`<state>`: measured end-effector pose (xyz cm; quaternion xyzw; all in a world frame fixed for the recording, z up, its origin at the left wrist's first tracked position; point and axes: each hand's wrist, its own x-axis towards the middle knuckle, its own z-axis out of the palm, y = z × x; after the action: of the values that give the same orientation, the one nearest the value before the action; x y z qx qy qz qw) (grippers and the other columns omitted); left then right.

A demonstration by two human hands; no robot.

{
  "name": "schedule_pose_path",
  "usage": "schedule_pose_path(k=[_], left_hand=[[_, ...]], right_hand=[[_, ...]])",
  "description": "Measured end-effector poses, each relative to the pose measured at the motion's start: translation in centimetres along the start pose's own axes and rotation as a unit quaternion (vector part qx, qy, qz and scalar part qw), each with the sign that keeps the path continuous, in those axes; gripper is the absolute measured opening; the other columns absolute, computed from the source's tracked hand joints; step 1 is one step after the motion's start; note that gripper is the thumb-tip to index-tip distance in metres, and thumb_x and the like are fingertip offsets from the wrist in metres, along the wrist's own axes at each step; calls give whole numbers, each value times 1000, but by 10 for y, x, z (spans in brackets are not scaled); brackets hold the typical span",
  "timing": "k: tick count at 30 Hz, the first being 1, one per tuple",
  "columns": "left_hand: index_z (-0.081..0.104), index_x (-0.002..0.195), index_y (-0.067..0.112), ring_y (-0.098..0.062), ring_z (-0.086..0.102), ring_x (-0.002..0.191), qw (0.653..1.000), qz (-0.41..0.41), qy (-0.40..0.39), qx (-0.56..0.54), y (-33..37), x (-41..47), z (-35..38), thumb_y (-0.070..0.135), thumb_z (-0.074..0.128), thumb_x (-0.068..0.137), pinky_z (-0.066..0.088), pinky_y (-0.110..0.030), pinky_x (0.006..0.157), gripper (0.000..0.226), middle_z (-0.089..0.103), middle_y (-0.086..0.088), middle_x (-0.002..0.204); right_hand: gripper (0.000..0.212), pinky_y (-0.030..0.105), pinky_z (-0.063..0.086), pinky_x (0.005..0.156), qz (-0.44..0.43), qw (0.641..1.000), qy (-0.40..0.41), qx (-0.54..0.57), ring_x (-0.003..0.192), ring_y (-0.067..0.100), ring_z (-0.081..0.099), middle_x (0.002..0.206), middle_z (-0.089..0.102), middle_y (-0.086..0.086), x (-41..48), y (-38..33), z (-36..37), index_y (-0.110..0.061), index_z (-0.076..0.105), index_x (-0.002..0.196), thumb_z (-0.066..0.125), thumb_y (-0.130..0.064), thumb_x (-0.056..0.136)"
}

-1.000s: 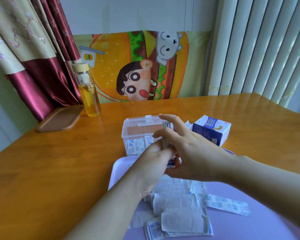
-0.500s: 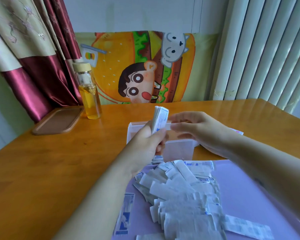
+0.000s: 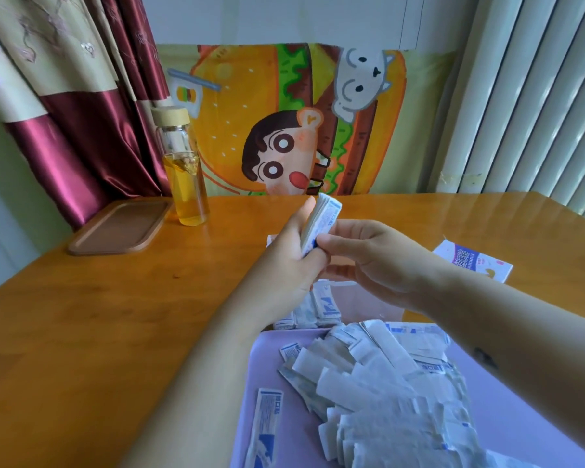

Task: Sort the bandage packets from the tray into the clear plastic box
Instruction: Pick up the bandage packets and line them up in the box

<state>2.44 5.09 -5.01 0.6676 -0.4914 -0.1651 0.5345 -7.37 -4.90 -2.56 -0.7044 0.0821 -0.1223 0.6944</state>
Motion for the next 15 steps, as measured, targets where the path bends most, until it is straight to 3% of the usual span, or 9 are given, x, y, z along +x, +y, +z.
schedule_pose_path(k=[3, 6, 8, 10, 13, 15], left_hand=[[35, 135, 45, 2, 60, 98, 1000, 11, 16, 19, -1, -1, -2, 27, 52, 95, 51, -25, 83, 47, 60, 20, 113], [40, 131, 43, 3, 58, 97, 995, 6, 28, 95, -5, -3, -10, 28, 57, 92, 48, -15, 84, 45, 56, 23, 108], [44, 134, 38, 1, 52, 100, 985, 9, 52, 163, -9, -3, -18, 30, 56, 92, 41, -9, 80, 44, 50, 19, 110], [53, 129, 36, -1, 44, 107, 973, 3, 60, 223, -14, -3, -23, 32, 54, 94, 33, -11, 84, 35, 44, 17, 113], [61, 120, 35, -10, 40, 119, 961, -20, 51, 270, -23, -2, -24, 30, 52, 95, 27, -19, 93, 27, 41, 16, 113], [61, 119, 34, -11, 36, 125, 961, -38, 33, 270, -27, -2, -23, 29, 52, 95, 23, -19, 94, 26, 42, 14, 119]], right_hand=[[21, 19, 53, 67, -6, 999, 43, -12, 76, 13, 65, 87, 68, 8, 7, 2, 0, -2, 64, 98, 44, -9, 97], [20, 21, 46, 69, -17, 976, 140, -168, 77, 9, 60, 84, 69, -1, 19, -1, -23, -12, 66, 89, 48, -17, 97], [25, 27, 42, 64, -8, 916, 196, -349, 70, 15, 55, 82, 67, 7, 25, -6, -42, -6, 65, 88, 49, -23, 96], [31, 26, 38, 55, 50, 847, 156, -505, 64, 16, 50, 83, 61, 8, 30, -5, -52, -2, 64, 94, 44, -25, 97], [31, 16, 35, 56, 110, 796, 88, -588, 76, 19, 49, 89, 58, 9, 36, 6, -49, -1, 63, 104, 42, -23, 98], [31, 17, 31, 53, 159, 748, 76, -639, 78, 20, 47, 84, 55, 8, 40, 15, -43, 0, 61, 109, 39, -19, 98]])
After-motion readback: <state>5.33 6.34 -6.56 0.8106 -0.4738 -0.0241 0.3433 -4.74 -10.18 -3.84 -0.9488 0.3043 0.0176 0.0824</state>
